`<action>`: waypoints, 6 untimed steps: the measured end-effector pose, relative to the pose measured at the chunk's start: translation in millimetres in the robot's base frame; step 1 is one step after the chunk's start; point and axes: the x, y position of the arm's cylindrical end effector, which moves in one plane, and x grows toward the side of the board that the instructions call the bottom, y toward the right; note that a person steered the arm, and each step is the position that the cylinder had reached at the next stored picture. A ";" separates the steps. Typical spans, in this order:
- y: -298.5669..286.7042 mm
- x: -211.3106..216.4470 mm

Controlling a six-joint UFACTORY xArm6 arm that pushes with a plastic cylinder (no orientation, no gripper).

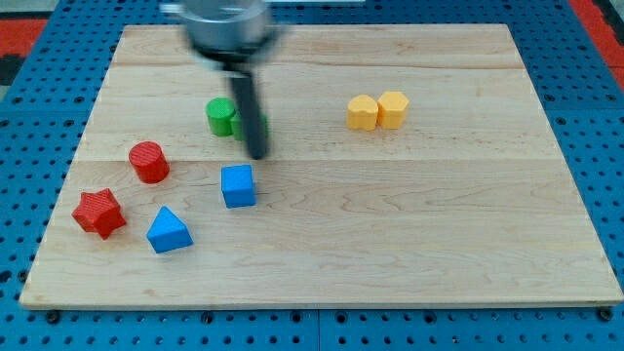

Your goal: Slide the green blocks parallel to each other

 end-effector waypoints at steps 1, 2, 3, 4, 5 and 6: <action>55.1 -42.1; 1.5 -58.9; -55.9 -55.6; -76.1 -62.4; -77.8 -83.2; -93.2 -24.5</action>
